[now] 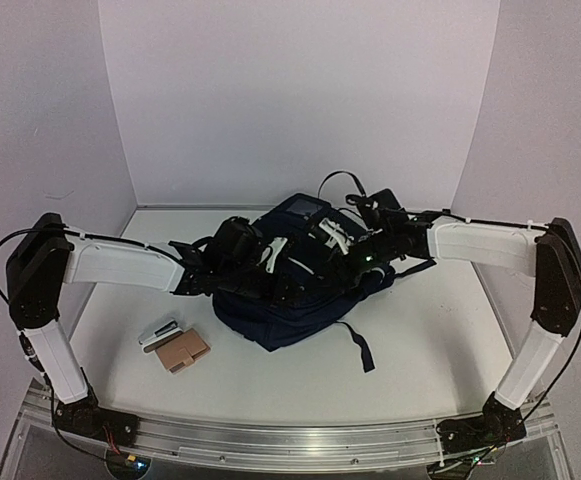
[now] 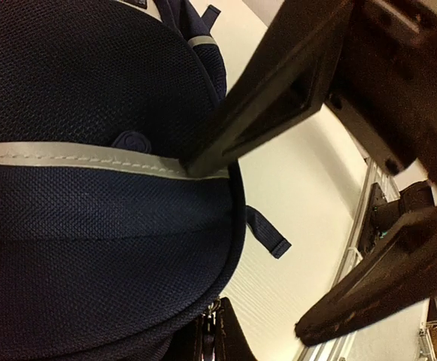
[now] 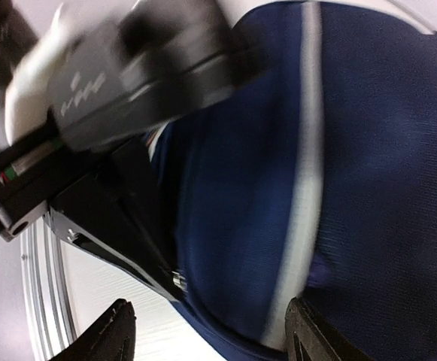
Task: Pack the student bag
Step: Unzip the student bag at the center of the board.
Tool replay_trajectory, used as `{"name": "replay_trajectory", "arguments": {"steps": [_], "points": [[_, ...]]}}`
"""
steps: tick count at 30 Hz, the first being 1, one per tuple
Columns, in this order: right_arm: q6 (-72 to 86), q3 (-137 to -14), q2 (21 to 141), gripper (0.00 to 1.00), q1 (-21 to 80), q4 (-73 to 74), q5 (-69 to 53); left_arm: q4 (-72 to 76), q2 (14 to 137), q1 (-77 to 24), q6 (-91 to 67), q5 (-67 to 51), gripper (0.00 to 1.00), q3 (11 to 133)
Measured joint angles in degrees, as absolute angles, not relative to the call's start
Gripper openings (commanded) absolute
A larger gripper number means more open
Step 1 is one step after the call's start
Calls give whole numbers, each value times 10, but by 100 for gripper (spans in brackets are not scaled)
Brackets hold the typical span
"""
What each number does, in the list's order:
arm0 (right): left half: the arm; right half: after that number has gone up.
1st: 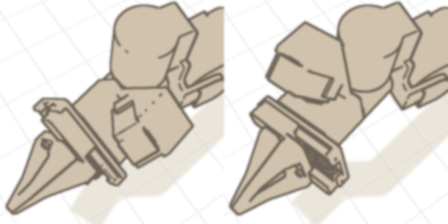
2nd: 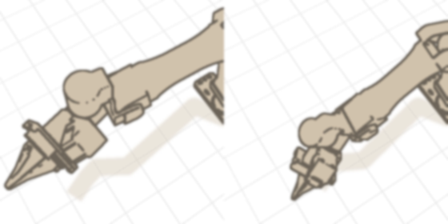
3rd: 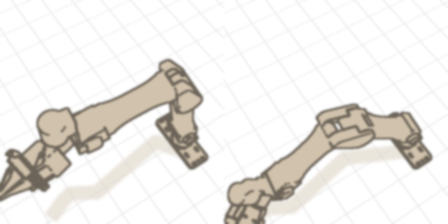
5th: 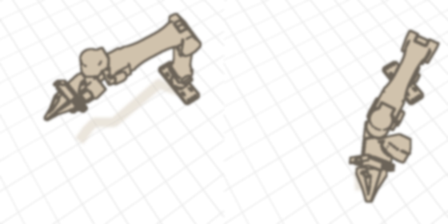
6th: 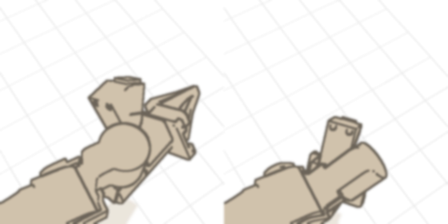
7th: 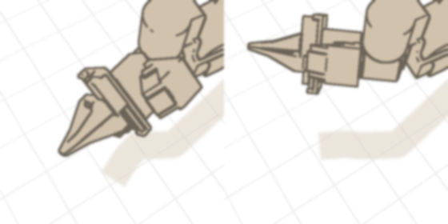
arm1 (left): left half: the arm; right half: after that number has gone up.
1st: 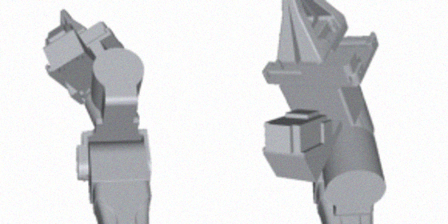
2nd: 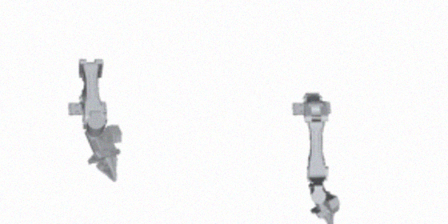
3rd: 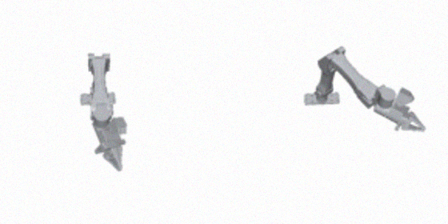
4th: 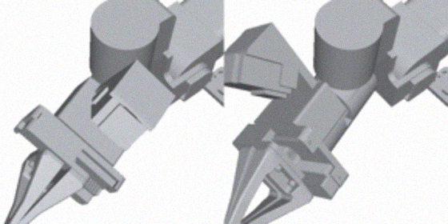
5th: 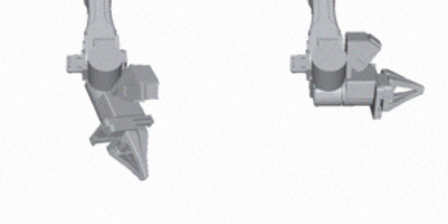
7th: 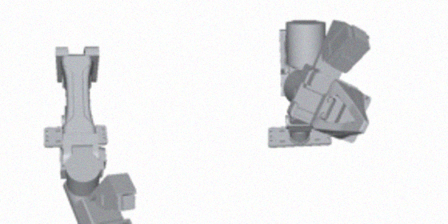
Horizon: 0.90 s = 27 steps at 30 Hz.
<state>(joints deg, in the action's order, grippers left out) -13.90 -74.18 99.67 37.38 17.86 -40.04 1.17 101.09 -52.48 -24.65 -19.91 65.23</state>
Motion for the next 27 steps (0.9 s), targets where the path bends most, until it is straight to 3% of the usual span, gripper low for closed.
{"name": "replay_trajectory", "arguments": {"steps": [5,11,13,27], "points": [[-159,-718,1004,50,396,146,-378,15,1015,-520,-260,-214,0,652],[-180,-699,1004,9,399,111,-339,16,1015,-515,-271,-223,0,651],[-189,-693,1004,0,402,105,-330,17,1015,-512,-271,-223,0,649],[-249,-620,945,0,384,81,-280,-6,950,-453,-259,-179,0,614]]}}
